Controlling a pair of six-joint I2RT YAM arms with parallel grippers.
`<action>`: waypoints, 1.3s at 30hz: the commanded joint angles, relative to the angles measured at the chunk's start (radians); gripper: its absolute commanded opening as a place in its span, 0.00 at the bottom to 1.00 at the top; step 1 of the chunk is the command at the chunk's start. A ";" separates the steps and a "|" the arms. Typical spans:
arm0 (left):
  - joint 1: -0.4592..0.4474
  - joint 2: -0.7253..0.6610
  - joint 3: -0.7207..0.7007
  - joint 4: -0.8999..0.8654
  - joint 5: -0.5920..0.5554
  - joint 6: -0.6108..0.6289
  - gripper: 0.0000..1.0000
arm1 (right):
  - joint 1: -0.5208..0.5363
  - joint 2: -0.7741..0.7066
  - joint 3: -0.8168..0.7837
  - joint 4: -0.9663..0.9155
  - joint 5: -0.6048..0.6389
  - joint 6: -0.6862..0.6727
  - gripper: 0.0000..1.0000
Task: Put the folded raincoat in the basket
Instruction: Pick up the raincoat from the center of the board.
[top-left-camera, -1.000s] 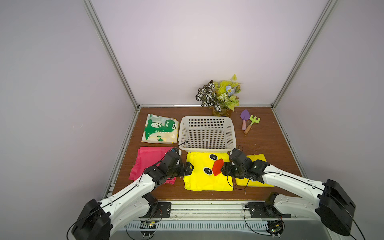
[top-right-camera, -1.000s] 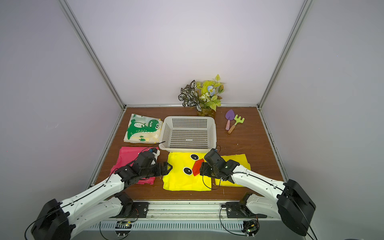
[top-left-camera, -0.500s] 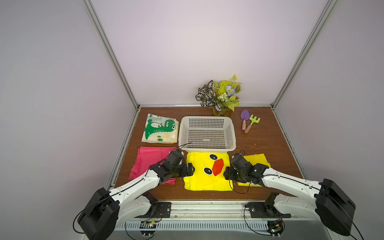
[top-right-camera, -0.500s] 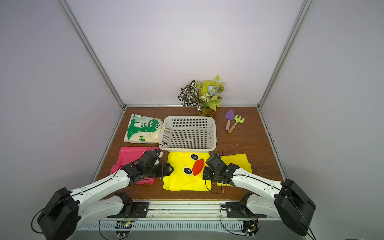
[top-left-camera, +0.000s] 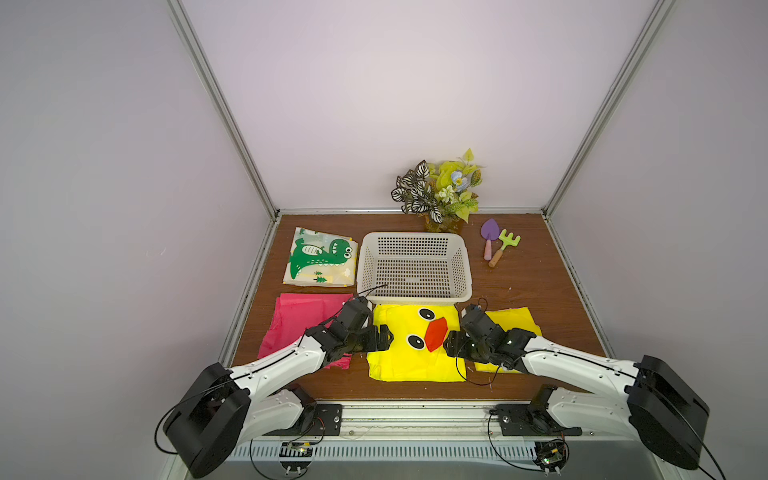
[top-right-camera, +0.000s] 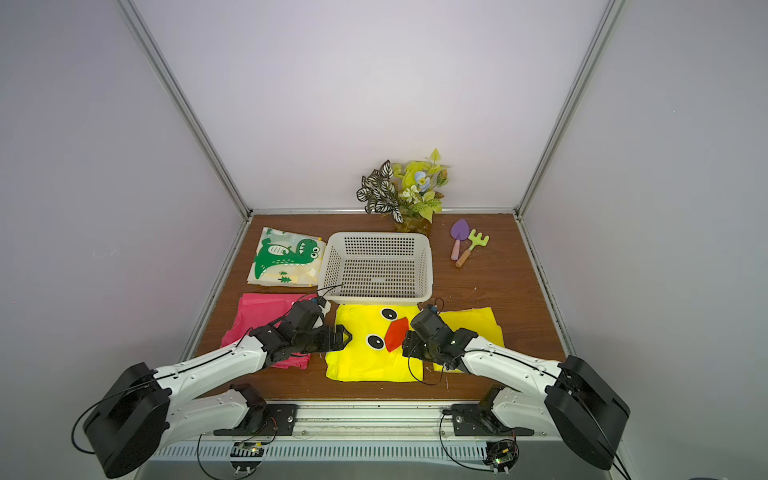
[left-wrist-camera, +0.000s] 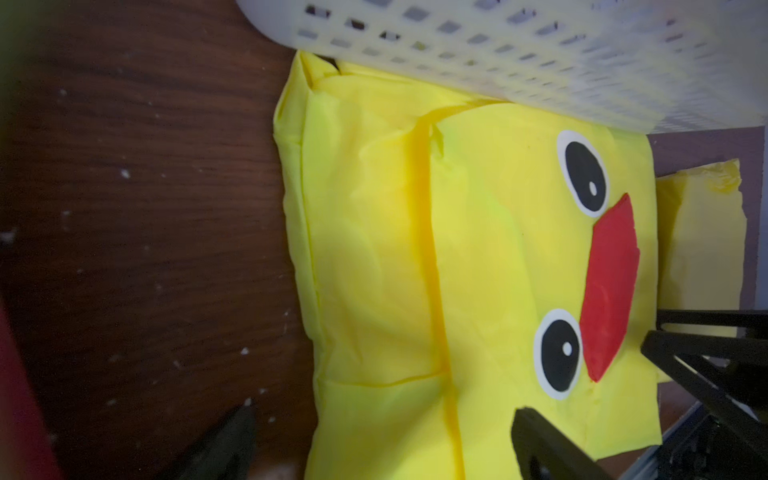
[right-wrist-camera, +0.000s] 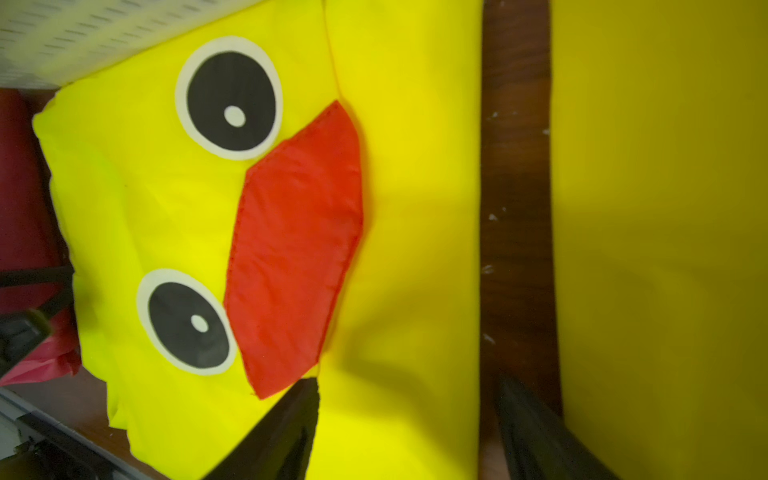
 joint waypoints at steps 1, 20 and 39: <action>-0.018 0.019 -0.013 -0.029 0.003 0.004 0.92 | 0.017 0.052 0.027 -0.014 -0.004 0.007 0.73; -0.123 0.076 0.099 -0.068 -0.041 0.012 0.21 | 0.120 0.096 0.097 0.028 0.062 0.045 0.20; -0.161 -0.152 0.206 -0.273 -0.072 -0.053 0.00 | 0.179 -0.157 0.190 -0.213 0.128 0.068 0.00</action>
